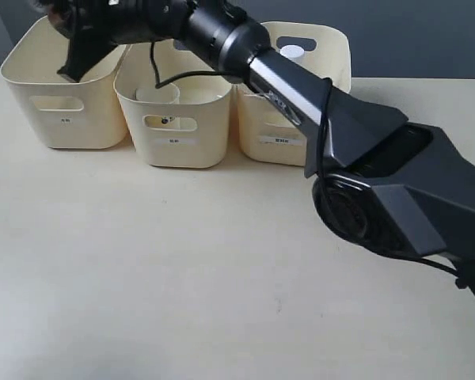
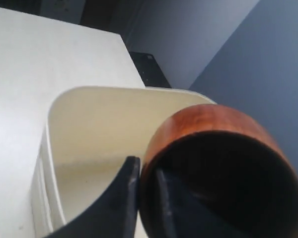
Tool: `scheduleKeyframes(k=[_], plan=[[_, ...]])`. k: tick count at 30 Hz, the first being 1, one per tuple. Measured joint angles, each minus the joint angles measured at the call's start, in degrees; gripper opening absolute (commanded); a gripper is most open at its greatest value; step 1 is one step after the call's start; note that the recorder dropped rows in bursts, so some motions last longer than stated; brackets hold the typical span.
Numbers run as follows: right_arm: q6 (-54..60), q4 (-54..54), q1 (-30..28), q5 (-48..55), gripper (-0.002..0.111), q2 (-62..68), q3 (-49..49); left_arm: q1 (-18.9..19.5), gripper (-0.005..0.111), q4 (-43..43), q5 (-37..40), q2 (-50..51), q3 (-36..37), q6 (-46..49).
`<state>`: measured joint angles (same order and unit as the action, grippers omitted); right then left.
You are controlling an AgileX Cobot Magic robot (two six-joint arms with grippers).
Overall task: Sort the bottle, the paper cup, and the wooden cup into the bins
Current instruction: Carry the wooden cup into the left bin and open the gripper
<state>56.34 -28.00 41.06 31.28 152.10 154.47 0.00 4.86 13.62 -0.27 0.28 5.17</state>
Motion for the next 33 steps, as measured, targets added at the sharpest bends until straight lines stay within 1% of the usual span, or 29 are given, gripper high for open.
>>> scheduleKeyframes(k=[4, 17, 27, 29, 31, 33], plan=[[-1.1, -0.6, -1.3, 1.4, -0.001, 1.9, 0.3, 0.0, 0.000, 0.0, 0.0, 0.0, 0.0, 0.0], [-2.2, -1.7, -0.8, 5.9, -0.001, 2.4, 0.6, 0.0, 0.000, 0.0, 0.0, 0.0, 0.0, 0.0], [-2.3, -1.7, -0.8, 6.2, 0.000, 2.4, 0.6, 0.0, 0.000, 0.0, 0.0, 0.0, 0.0, 0.0], [-2.3, -1.7, -0.8, 6.4, 0.007, 2.4, 0.6, 0.0, 0.000, 0.0, 0.0, 0.0, 0.0, 0.0], [-2.3, -1.7, -0.8, 6.6, 0.019, 2.4, 0.6, 0.0, 0.000, 0.0, 0.0, 0.0, 0.0, 0.0], [-2.3, -1.7, -0.8, 6.6, 0.027, 2.4, 0.6, 0.0, 0.000, 0.0, 0.0, 0.0, 0.0, 0.0]])
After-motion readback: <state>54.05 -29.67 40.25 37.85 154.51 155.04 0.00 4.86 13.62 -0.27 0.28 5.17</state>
